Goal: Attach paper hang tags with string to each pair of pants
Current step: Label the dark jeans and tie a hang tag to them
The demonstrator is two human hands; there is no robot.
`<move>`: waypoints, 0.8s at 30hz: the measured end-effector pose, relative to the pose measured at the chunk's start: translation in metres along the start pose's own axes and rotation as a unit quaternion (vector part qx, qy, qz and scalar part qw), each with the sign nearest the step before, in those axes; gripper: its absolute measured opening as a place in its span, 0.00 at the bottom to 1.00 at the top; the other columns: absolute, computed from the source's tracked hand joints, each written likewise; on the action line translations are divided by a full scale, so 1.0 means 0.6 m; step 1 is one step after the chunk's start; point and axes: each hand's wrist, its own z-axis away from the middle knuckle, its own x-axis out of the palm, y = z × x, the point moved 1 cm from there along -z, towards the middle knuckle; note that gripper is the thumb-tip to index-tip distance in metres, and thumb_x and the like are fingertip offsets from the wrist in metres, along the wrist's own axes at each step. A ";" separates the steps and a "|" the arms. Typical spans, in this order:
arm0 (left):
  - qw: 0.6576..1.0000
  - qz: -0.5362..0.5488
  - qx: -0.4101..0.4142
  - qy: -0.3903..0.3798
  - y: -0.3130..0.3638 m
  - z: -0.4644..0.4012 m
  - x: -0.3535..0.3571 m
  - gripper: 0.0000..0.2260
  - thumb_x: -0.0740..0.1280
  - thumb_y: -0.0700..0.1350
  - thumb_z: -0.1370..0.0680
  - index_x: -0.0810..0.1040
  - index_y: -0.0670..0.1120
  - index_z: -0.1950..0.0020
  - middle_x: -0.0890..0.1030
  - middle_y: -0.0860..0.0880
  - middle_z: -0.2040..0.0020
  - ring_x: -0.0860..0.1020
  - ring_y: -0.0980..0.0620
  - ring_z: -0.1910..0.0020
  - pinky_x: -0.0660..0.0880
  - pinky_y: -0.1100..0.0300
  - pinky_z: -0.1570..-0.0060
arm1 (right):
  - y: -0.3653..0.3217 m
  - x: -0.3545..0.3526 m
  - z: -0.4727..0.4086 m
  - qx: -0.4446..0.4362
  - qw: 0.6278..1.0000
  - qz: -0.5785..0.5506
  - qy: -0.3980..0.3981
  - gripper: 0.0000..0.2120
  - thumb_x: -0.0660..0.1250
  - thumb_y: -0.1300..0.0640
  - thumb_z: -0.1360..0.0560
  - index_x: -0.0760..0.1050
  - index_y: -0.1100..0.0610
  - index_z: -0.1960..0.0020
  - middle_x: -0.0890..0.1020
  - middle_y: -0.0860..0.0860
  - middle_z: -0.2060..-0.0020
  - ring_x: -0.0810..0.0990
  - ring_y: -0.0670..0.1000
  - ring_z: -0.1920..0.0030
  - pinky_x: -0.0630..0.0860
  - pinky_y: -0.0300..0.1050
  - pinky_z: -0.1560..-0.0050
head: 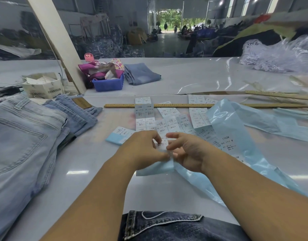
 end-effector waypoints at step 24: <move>0.999 0.019 0.025 0.022 -0.032 -0.007 0.012 0.06 0.75 0.50 0.29 0.81 0.56 0.54 0.78 0.60 0.56 0.75 0.62 0.58 0.73 0.63 0.55 | 0.017 -0.009 -0.012 0.009 0.993 0.094 -0.071 0.39 0.60 0.83 0.32 0.63 0.58 0.26 0.78 0.62 0.40 0.83 0.59 0.47 0.79 0.42 0.65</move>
